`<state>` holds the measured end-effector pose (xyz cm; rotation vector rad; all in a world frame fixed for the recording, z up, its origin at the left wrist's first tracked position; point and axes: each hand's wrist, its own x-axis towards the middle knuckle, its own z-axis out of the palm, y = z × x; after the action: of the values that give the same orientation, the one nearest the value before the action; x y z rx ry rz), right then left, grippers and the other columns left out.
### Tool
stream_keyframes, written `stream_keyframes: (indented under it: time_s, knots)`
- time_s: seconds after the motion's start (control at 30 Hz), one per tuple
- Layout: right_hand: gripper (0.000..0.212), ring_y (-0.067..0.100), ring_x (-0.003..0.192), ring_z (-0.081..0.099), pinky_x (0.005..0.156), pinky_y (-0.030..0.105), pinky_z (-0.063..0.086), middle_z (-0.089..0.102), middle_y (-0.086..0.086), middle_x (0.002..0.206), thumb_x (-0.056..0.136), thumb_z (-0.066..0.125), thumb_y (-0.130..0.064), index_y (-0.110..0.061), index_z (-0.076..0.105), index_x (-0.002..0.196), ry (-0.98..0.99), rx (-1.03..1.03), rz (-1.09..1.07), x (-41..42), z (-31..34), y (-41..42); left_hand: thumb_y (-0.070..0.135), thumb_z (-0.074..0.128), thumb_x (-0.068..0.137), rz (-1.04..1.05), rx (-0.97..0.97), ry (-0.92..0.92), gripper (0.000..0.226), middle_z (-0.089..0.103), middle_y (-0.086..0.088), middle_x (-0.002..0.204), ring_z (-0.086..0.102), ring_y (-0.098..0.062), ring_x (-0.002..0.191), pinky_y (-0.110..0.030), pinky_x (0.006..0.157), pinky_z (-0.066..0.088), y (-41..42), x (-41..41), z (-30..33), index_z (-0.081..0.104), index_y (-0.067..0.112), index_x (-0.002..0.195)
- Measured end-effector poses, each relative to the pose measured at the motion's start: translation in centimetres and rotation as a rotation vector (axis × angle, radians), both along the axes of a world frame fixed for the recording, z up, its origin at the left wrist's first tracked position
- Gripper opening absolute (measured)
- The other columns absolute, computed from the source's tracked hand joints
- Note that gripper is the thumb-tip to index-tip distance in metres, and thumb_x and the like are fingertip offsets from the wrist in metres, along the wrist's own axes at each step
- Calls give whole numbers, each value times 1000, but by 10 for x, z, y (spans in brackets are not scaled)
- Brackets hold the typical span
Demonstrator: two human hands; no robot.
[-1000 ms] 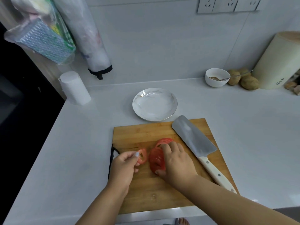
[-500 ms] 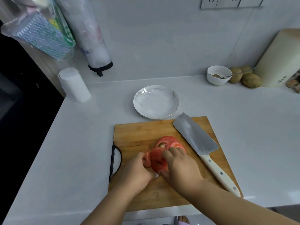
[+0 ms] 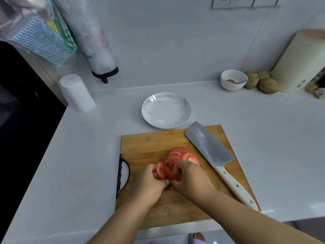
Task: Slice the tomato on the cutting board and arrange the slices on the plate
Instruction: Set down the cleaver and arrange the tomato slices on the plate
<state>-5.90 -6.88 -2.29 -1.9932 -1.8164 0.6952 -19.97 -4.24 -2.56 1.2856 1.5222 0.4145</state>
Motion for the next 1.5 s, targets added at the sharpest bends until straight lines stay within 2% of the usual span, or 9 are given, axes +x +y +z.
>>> stream_keyframes:
  time_s: [0.17, 0.37, 0.53, 0.7, 0.93, 1.17, 1.37, 1.43, 1.5]
  knots:
    - [18, 10, 60, 56, 56, 28, 51, 64, 1, 70, 71, 79, -8, -12, 62, 77, 520, -152, -129, 14, 17, 15, 8, 60, 88, 62, -23, -167, 18, 70, 1, 95, 68, -12, 83, -25, 64, 55, 9, -1, 8, 62, 22, 101]
    - [15, 17, 50, 56, 49, 25, 51, 60, 9, 61, 80, 67, 8, -6, 59, 80, 1196, -348, -255, 31, 43, 47, 4, 57, 90, 178, -43, -422, 19, 70, -6, 96, 67, -18, 89, -33, 73, 54, 41, 4, 37, 66, 16, 101]
    - [13, 11, 54, 59, 51, 18, 54, 60, 10, 69, 84, 60, 8, -4, 63, 79, 1439, -372, -283, 40, 54, 68, 0, 46, 94, 333, -211, -675, 19, 69, -16, 98, 65, -29, 95, -44, 89, 49, 61, 15, 48, 62, 4, 104]
    - [9, 11, 56, 59, 53, 17, 55, 62, 10, 68, 81, 61, 5, -4, 64, 83, 1561, -406, -229, 41, 53, 75, 12, 44, 97, 486, -564, -914, 23, 67, -26, 104, 64, -40, 96, -53, 84, 49, 61, 26, 42, 58, 0, 111]
    - [20, 12, 43, 56, 44, 18, 51, 61, 11, 60, 83, 59, 12, -4, 59, 70, 1417, -267, -316, 49, 53, 96, 15, 47, 96, 493, -542, -982, 23, 66, -26, 105, 66, -39, 92, -50, 72, 52, 91, 31, 40, 56, 2, 113]
    - [13, 14, 50, 57, 46, 20, 50, 61, 15, 69, 85, 57, 7, -4, 57, 78, 1276, -207, -348, 54, 51, 170, -21, 40, 76, 340, -338, -877, 44, 61, -21, 110, 68, -33, 85, -42, 69, 57, 163, 56, 46, 54, 4, 108]
    - [14, 23, 64, 66, 49, 22, 58, 65, 20, 88, 89, 52, 9, 0, 57, 99, 1171, -232, -414, 54, 30, 219, -25, 52, 74, 342, -167, -529, 55, 59, -18, 110, 62, -28, 95, -37, 78, 55, 214, 73, 13, 47, 9, 117]
    - [10, 30, 72, 66, 58, 27, 61, 63, 23, 97, 90, 55, 6, -2, 57, 96, 1062, -232, -473, 57, 15, 228, -14, 61, 72, 285, -68, -193, 61, 56, -17, 121, 58, -30, 105, -40, 91, 51, 221, 72, 2, 47, 11, 125]
    - [9, 34, 87, 69, 80, 38, 60, 63, 16, 99, 86, 64, -4, -7, 61, 94, 712, -217, -471, 65, 2, 234, -1, 64, 77, 141, 49, 156, 54, 55, -11, 125, 53, -30, 113, -36, 97, 45, 222, 72, 1, 49, 14, 127]
